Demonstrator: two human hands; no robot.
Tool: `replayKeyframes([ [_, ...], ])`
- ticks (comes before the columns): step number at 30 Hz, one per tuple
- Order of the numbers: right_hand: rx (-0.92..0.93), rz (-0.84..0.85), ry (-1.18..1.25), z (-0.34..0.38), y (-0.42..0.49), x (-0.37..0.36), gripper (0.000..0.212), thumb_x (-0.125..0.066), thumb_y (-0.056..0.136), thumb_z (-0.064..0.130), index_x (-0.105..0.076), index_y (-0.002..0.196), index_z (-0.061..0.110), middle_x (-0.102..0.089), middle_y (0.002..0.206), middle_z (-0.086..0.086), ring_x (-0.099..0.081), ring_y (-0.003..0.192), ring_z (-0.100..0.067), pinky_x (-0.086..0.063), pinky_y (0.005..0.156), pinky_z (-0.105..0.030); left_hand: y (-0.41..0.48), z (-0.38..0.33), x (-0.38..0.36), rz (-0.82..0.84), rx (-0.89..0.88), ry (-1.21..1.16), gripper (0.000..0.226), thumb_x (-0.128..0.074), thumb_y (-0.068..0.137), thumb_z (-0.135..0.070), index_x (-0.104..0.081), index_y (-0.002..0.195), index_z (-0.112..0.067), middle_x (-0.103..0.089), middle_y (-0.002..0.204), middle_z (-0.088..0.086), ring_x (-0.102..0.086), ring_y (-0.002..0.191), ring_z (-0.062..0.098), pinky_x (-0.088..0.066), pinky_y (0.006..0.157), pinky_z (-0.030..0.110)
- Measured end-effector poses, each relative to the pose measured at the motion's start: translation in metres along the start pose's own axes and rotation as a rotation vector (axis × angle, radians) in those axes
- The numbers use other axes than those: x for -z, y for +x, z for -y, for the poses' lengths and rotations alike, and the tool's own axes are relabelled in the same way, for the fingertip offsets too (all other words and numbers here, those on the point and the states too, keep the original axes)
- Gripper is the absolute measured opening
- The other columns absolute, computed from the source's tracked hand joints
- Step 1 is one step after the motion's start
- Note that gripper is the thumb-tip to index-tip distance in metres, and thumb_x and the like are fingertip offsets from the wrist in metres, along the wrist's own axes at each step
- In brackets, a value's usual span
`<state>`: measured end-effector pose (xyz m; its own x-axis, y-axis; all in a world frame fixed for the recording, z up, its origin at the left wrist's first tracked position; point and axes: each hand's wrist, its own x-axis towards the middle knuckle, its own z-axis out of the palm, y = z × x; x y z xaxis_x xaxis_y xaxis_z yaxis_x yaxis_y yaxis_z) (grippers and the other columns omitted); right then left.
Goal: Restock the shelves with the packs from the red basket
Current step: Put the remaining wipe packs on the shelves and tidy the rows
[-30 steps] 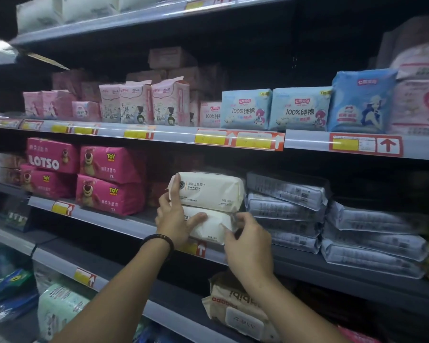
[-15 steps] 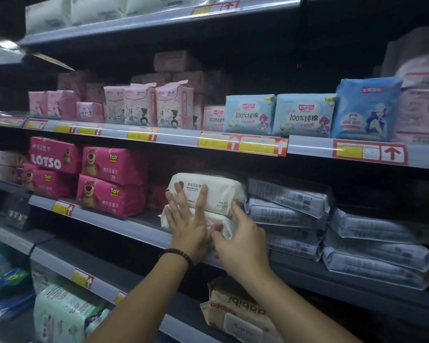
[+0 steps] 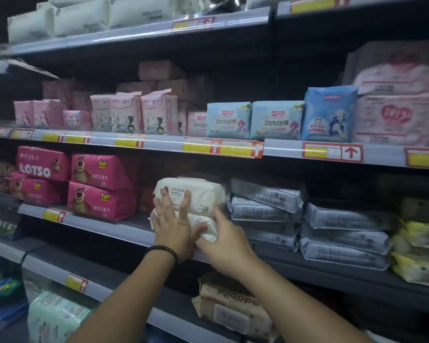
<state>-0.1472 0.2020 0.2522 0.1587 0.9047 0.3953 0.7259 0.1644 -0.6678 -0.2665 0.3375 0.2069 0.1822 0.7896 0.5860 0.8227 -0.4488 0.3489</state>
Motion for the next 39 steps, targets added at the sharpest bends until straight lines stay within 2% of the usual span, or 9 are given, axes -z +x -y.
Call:
replayKeyframes([
  [4, -0.023, -0.021, -0.065, -0.019, -0.028, 0.029, 0.056, -0.067, 0.095, 0.027, -0.05, 0.148, 0.039, -0.068, 0.124, 0.008, -0.068, 0.105, -0.012, -0.06, 0.086, -0.033, -0.021, -0.028, 0.021, -0.055, 0.021, 0.092, 0.081, -0.054, 0.1, -0.055, -0.001, 0.159, -0.039, 0.018, 0.169, 0.021, 0.009, 0.156, 0.048, -0.015, 0.121, 0.07],
  [6, -0.032, -0.026, -0.192, -0.034, -0.046, 0.044, 0.051, -0.063, 0.098, 0.027, -0.051, 0.148, 0.034, -0.058, 0.141, 0.009, -0.057, 0.129, -0.014, -0.053, 0.104, -0.036, -0.046, -0.051, 0.023, -0.277, -0.188, 0.066, 0.074, -0.067, 0.091, -0.02, -0.029, 0.154, -0.026, -0.009, 0.168, 0.024, -0.009, 0.157, 0.047, -0.027, 0.117, 0.068],
  [8, -0.045, -0.037, -0.278, -0.051, -0.061, 0.055, 0.054, -0.059, 0.101, 0.027, -0.045, 0.153, 0.029, -0.047, 0.154, 0.007, -0.045, 0.144, -0.017, -0.045, 0.115, -0.039, -0.075, -0.081, 0.013, -0.34, -0.436, 0.112, 0.071, -0.065, 0.086, -0.017, -0.042, 0.153, -0.018, -0.021, 0.168, 0.022, -0.017, 0.157, 0.041, -0.031, 0.118, 0.062],
  [10, -0.088, -0.066, -0.288, -0.061, -0.072, 0.064, 0.06, -0.056, 0.102, 0.024, -0.038, 0.16, 0.024, -0.036, 0.164, 0.004, -0.035, 0.152, -0.018, -0.036, 0.123, -0.037, -0.095, -0.112, -0.002, -0.256, -0.535, 0.168, 0.075, -0.06, 0.091, -0.032, -0.035, 0.159, -0.012, -0.015, 0.171, 0.021, -0.012, 0.159, 0.038, -0.029, 0.121, 0.06],
  [16, -0.154, -0.099, -0.427, -0.077, -0.083, 0.087, 0.071, -0.051, 0.105, 0.021, -0.018, 0.168, 0.021, -0.013, 0.175, -0.002, -0.008, 0.162, -0.02, -0.018, 0.129, -0.037, -0.085, -0.144, -0.042, -0.02, -0.33, 0.201, 0.09, -0.016, 0.098, -0.068, 0.008, 0.165, -0.013, 0.02, 0.17, 0.021, 0.016, 0.159, 0.037, -0.006, 0.127, 0.061],
  [24, -0.174, -0.017, -0.488, -0.083, -0.067, 0.096, 0.08, -0.052, 0.106, 0.023, -0.004, 0.17, 0.021, 0.008, 0.178, -0.006, 0.005, 0.164, -0.026, -0.013, 0.131, -0.042, -0.051, -0.14, -0.041, 0.146, -0.333, 0.267, 0.093, 0.004, 0.088, -0.083, 0.039, 0.152, -0.026, 0.044, 0.161, 0.015, 0.034, 0.153, 0.033, 0.011, 0.124, 0.062],
  [28, -0.194, 0.033, -0.472, -0.085, -0.057, 0.093, 0.082, -0.051, 0.107, 0.023, 0.001, 0.17, 0.018, 0.011, 0.178, -0.007, 0.007, 0.164, -0.027, -0.01, 0.132, -0.043, -0.045, -0.14, -0.04, 0.197, -0.322, 0.273, 0.095, -0.008, 0.09, -0.082, 0.037, 0.155, -0.028, 0.042, 0.162, 0.015, 0.03, 0.154, 0.035, 0.013, 0.124, 0.063],
  [33, -0.197, 0.019, -0.4, -0.088, -0.051, 0.086, 0.08, -0.053, 0.106, 0.021, -0.005, 0.17, 0.018, 0.008, 0.178, -0.006, 0.003, 0.165, -0.026, -0.012, 0.132, -0.041, -0.041, -0.144, -0.037, 0.233, -0.304, 0.311, 0.092, -0.008, 0.094, -0.079, 0.036, 0.155, -0.027, 0.036, 0.165, 0.019, 0.023, 0.157, 0.037, 0.008, 0.125, 0.062],
  [39, -0.394, -0.108, -0.124, -0.087, -0.048, 0.074, 0.056, -0.051, 0.1, 0.019, -0.041, 0.155, 0.014, -0.036, 0.156, -0.012, -0.032, 0.149, -0.032, -0.039, 0.121, -0.047, -0.07, -0.174, -0.024, 0.424, -0.235, 0.445, 0.084, -0.025, 0.108, -0.053, 0.03, 0.156, -0.011, 0.03, 0.159, 0.034, 0.008, 0.155, 0.054, 0.002, 0.125, 0.064],
])
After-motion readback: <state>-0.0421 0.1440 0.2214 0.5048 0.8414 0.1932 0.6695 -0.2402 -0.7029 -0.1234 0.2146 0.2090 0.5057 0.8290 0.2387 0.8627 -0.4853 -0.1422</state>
